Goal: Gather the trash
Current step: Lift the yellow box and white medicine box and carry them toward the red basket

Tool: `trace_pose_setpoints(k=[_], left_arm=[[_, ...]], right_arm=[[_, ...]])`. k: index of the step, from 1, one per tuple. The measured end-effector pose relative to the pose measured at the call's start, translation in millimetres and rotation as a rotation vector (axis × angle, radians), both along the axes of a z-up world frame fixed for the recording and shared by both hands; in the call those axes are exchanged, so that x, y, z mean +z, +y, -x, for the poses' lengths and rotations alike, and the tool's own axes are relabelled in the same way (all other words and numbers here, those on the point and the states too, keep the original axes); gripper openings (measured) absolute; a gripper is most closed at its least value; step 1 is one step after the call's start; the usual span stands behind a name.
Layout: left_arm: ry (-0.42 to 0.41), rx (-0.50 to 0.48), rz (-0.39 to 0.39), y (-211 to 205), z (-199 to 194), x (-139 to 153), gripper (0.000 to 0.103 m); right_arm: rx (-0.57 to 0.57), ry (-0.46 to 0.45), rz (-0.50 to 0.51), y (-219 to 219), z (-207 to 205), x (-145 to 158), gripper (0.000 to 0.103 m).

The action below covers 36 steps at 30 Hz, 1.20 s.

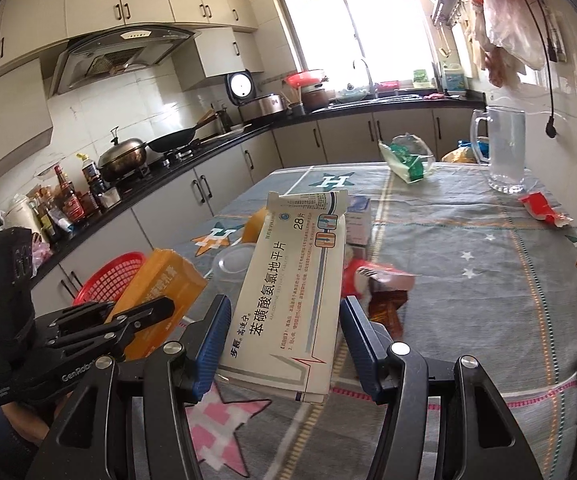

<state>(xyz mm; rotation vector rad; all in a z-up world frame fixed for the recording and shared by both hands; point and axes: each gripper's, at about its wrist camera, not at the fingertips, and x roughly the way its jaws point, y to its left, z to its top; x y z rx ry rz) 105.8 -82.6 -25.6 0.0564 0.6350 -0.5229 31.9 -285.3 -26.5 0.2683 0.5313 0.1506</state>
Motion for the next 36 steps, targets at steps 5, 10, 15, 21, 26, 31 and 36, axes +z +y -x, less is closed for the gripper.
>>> trace_pose_setpoints(k=[5,10,15,21,26,31,36], left_arm=[[0.005,0.017,0.01,10,-2,-1,0.022],[0.007,0.024,0.02,15,-3,-2,0.022],[0.01,0.032,0.027,21,-4,-3,0.022],[0.012,0.053,0.039,31,-6,-3,0.022],[0.015,0.074,0.051,40,-10,-2,0.022],[0.016,0.097,0.064,53,-13,-1,0.022],[0.02,0.123,0.077,66,-18,-1,0.022]], right_arm=[[0.02,-0.001,0.007,11,0,2,0.061],[0.035,-0.006,0.013,19,1,5,0.061],[0.051,-0.008,0.024,28,0,8,0.061],[0.072,-0.005,0.03,37,-3,9,0.061],[0.091,-0.001,0.032,43,-6,9,0.061],[0.115,0.003,0.034,53,-12,13,0.061],[0.145,0.01,0.041,65,-20,12,0.061]])
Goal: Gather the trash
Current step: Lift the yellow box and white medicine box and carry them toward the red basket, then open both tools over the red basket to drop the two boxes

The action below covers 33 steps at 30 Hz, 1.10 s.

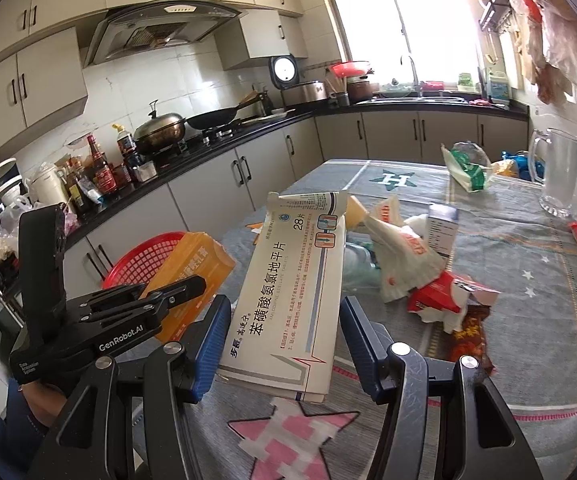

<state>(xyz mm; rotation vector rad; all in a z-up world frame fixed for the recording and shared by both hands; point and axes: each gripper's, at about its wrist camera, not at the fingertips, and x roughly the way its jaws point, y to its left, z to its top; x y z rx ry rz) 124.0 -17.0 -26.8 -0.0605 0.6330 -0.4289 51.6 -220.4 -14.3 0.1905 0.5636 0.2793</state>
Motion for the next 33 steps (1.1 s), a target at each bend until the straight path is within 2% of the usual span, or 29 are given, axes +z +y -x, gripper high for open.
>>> trace_pose_setpoints(k=[15,24,33], left_arm=[[0.006,0.133,0.044,64,-15,0,0.022],[0.002,0.282,0.085,135,-28,4,0.022],[0.041,0.41,0.104,193,-49,-6,0.022]], right_arm=[[0.134,0.045,-0.008,55,-40,2,0.061],[0.243,0.055,-0.018,105,-77,9,0.061],[0.346,0.124,-0.063,161,-121,6,0.061]])
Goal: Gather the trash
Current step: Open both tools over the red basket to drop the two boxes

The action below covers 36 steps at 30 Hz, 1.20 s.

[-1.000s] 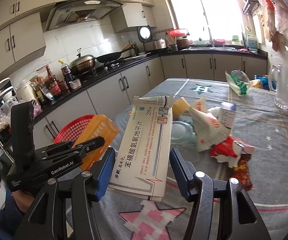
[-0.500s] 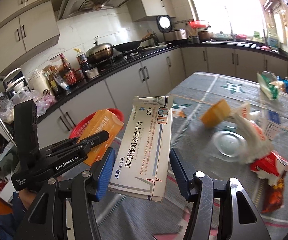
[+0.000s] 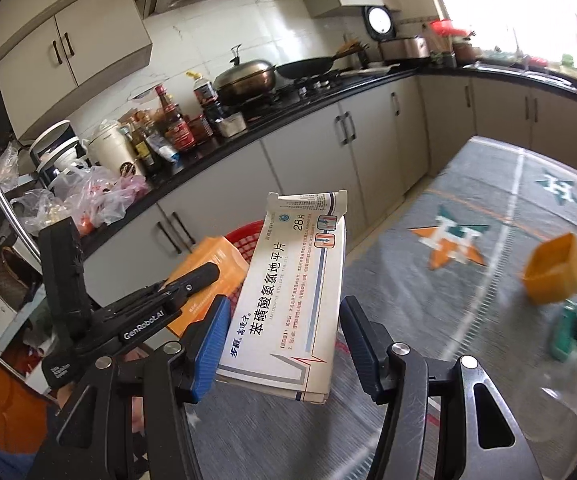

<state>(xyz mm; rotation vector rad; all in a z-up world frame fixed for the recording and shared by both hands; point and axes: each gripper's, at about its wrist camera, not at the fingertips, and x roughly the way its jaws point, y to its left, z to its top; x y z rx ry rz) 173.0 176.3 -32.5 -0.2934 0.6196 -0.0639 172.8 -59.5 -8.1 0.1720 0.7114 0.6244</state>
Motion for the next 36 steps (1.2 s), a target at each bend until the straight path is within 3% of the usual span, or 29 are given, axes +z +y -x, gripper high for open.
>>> trace_pose_setpoints(k=[7,19,22,25,36], left_arm=[[0.036,0.037,-0.015,21,-17,-14,0.022],[0.06,0.047,-0.013,34,-28,-28,0.022],[0.055,0.045,-0.014,33,-27,-27,0.028],[0.043,0.05,-0.007,35,-23,-25,0.036],[0.019,0.043,0.013,30,-5,-11,0.038]], right_arm=[[0.048,0.108,-0.017,39,-41,-13,0.061],[0.031,0.237,-0.037,74,-86,-42,0.063],[0.027,0.256,-0.057,77,-91,-45,0.064],[0.017,0.249,-0.057,74,-91,-45,0.064],[-0.024,0.208,-0.101,40,-68,-28,0.064]])
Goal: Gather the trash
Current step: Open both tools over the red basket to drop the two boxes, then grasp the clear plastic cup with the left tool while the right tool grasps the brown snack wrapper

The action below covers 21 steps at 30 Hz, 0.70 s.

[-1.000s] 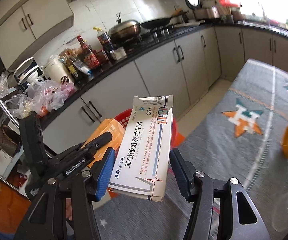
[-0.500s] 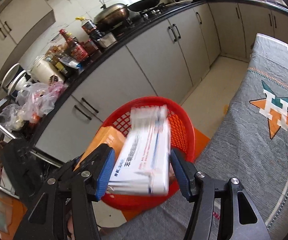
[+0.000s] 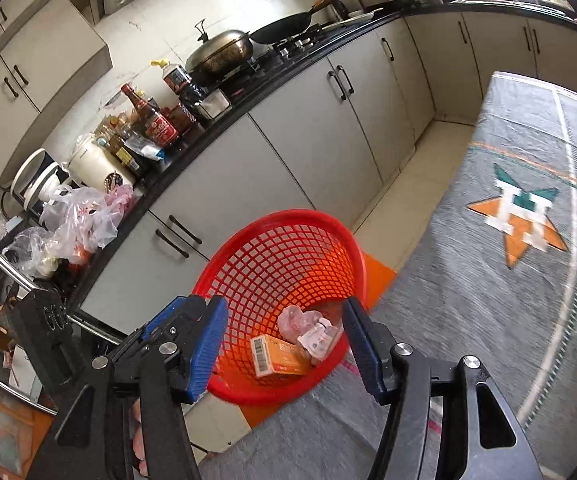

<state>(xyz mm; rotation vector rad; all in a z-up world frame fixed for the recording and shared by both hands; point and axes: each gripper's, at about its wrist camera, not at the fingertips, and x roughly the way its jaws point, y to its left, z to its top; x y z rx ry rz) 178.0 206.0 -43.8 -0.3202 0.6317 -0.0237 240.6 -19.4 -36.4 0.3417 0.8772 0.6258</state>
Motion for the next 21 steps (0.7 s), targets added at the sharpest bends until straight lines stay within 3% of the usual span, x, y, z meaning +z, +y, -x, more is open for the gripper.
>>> trace_pose_setpoints(k=[11,21], left_arm=[[-0.031,-0.1,-0.035,-49,13,18,0.041],[-0.03,-0.228,-0.096,-116,21,24,0.046]], right_arm=[[-0.051,-0.074,0.032,-45,53,12,0.066],[-0.153,-0.147,-0.003,-117,92,29,0.066]])
